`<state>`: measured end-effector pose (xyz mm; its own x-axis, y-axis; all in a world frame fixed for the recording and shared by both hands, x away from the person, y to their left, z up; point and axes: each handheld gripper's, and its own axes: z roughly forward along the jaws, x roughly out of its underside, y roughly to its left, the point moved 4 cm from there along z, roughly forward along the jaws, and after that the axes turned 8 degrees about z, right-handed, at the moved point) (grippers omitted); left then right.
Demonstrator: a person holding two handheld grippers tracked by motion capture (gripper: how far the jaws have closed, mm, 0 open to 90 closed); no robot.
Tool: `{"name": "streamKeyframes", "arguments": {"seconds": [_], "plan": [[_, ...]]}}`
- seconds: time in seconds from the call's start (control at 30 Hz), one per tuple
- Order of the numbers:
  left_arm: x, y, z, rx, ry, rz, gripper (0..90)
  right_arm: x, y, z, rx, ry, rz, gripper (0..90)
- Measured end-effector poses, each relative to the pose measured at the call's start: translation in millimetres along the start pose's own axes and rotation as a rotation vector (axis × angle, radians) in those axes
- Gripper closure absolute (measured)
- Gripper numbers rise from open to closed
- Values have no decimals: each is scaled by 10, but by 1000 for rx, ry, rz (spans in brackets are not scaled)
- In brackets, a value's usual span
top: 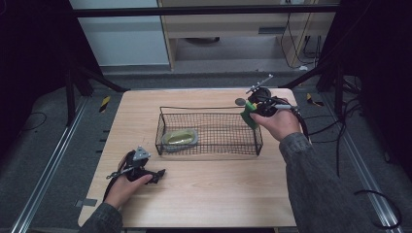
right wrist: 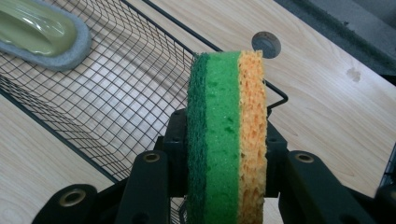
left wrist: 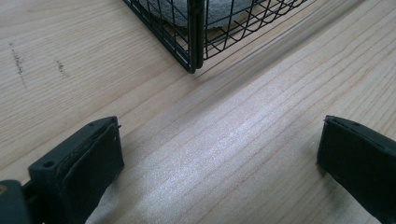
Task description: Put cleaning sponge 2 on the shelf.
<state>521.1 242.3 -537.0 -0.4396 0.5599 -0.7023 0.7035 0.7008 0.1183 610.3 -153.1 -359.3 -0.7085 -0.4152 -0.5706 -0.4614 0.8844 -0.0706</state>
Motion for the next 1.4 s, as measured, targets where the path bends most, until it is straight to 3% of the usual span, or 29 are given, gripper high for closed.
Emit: {"name": "streamKeyframes", "arguments": {"seconds": [0.67, 1.4], "plan": [[-1, 2, 1, 1, -1, 2, 0, 93, 15, 456, 17, 46, -2, 648], [-1, 1, 3, 4, -1, 1, 0, 141, 34, 651, 54, 62, -26, 648]]}}
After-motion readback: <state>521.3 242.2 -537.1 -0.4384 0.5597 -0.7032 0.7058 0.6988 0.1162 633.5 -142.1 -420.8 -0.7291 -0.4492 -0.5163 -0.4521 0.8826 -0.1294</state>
